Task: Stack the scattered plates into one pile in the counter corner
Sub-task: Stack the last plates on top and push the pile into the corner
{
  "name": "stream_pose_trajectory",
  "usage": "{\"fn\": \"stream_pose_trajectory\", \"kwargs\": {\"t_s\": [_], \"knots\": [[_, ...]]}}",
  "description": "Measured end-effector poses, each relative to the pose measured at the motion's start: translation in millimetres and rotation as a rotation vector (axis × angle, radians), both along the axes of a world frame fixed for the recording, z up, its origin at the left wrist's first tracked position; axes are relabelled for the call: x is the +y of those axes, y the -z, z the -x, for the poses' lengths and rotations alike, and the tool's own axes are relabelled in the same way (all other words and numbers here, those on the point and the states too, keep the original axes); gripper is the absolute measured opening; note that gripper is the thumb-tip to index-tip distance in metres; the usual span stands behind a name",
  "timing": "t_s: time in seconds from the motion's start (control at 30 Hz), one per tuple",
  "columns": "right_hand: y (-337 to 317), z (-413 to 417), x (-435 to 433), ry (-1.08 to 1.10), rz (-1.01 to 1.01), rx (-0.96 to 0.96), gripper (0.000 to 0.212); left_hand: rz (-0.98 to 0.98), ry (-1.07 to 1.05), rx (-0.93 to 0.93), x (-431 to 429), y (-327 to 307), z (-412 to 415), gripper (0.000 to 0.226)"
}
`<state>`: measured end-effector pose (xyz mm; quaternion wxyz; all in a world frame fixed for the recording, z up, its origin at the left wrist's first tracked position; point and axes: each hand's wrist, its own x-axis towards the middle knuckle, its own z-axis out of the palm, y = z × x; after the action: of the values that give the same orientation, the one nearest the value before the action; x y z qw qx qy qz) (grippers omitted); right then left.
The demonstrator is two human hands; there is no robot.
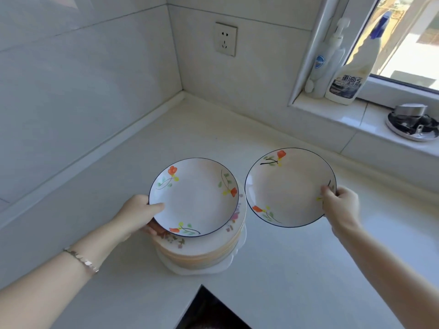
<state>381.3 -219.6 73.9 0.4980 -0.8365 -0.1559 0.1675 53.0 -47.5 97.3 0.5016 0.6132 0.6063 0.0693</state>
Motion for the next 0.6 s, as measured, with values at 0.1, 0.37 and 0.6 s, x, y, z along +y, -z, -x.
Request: {"fn": "stream_pose_trajectory", "kwargs": {"t_s": [0.1,0.37,0.6], "knots": [[-0.6,0.9,-5.9,-0.01,0.002,-0.011,0.03,-0.065,0.129,0.216,3.5,-1.9,-2.2,0.02],[-35.7,13.9,-4.8,0.027,-0.195,-0.124,0.041,-0.545,0.146,0.602,-3.7,8.2,-2.6,0.035],[-59.8,63.8,44.1,-0.164,-0.256,0.207,0.019,-0.477,-0.128,-0.141,-19.6,31.8,-9.6,0.034]]}}
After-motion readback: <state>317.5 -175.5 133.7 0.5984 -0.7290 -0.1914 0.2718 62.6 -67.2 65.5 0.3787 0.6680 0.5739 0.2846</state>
